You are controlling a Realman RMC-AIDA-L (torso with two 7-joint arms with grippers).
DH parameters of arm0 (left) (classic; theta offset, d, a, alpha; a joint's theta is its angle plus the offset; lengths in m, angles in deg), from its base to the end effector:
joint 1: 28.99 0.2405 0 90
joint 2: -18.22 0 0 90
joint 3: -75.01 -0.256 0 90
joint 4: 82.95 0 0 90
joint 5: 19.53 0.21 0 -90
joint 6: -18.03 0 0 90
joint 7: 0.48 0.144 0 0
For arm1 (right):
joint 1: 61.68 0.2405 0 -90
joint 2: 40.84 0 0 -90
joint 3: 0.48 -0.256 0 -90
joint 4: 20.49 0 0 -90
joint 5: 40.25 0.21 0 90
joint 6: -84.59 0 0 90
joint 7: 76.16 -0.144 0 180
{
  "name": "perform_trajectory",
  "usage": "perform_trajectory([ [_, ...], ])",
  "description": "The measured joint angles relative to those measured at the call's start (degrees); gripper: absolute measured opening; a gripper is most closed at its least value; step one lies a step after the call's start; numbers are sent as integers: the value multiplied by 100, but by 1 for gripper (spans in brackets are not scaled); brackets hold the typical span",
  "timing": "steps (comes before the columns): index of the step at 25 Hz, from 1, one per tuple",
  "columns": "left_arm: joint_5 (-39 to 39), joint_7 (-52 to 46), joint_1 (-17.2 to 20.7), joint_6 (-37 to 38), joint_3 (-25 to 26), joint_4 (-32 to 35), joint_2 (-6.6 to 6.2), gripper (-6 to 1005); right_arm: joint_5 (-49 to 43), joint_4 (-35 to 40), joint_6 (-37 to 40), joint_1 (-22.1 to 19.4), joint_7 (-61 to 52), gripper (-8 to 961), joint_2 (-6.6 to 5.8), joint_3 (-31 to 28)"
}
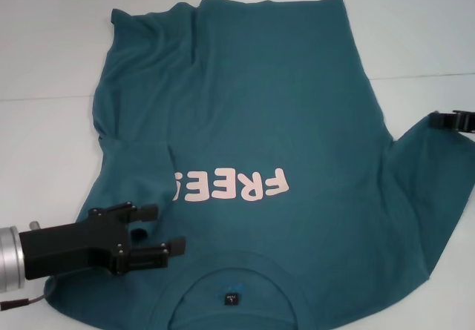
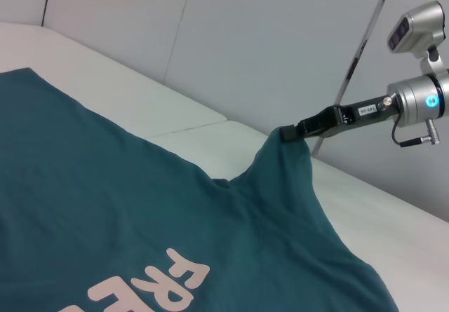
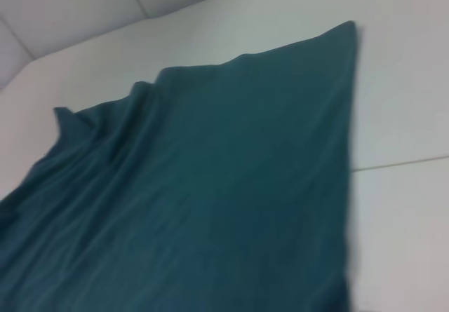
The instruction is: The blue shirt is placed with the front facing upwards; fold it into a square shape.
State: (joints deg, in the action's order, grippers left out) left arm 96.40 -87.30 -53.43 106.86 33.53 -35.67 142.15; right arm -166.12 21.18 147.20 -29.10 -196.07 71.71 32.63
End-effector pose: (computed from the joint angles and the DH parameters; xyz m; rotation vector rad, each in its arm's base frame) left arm -0.2659 0.3101 -0.0093 -2.6830 -0.7759 -0.6735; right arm 0.3306 0.3970 0.0906 -1.9701 1.3413 0.4673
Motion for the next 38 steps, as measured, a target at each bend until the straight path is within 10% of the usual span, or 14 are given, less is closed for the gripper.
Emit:
perform_trajectory([
  [23,-1,10,-26,-222,-5,-82,-6,904,-52,8,662,797,75,193,469,1027],
  [38,0,12,-51,-234,-14,-87,-15,903,-16,23,602,-56,-940,731,118,863],
])
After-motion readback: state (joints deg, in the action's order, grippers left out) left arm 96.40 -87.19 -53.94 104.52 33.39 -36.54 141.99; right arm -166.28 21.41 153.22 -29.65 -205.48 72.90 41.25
